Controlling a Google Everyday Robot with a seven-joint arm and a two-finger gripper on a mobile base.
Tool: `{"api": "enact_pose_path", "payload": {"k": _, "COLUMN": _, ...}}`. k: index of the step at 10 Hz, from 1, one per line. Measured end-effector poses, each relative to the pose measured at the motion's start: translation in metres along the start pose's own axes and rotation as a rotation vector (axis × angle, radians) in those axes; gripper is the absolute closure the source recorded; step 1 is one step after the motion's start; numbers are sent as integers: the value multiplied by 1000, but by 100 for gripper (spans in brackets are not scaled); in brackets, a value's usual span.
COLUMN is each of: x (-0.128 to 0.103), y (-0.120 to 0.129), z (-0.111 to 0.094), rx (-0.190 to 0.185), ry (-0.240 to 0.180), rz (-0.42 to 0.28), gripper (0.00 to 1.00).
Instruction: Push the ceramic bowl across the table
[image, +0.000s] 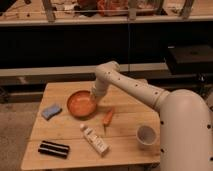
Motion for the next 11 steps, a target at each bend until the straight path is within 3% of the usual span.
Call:
{"api": "enact_pose_path", "payload": {"k": 5, "x": -4, "y": -4, "z": 21, "rx": -104, "ry": 27, "rz": -90, "gripper": 95}}
{"api": "enact_pose_path", "payload": {"k": 8, "x": 2, "y": 2, "z": 31, "rx": -169, "ry": 39, "rz": -95, "gripper": 95}}
{"api": "enact_pose_path", "payload": {"k": 11, "x": 9, "y": 4, "z": 38, "rx": -211, "ry": 42, "rz": -93, "gripper": 95}}
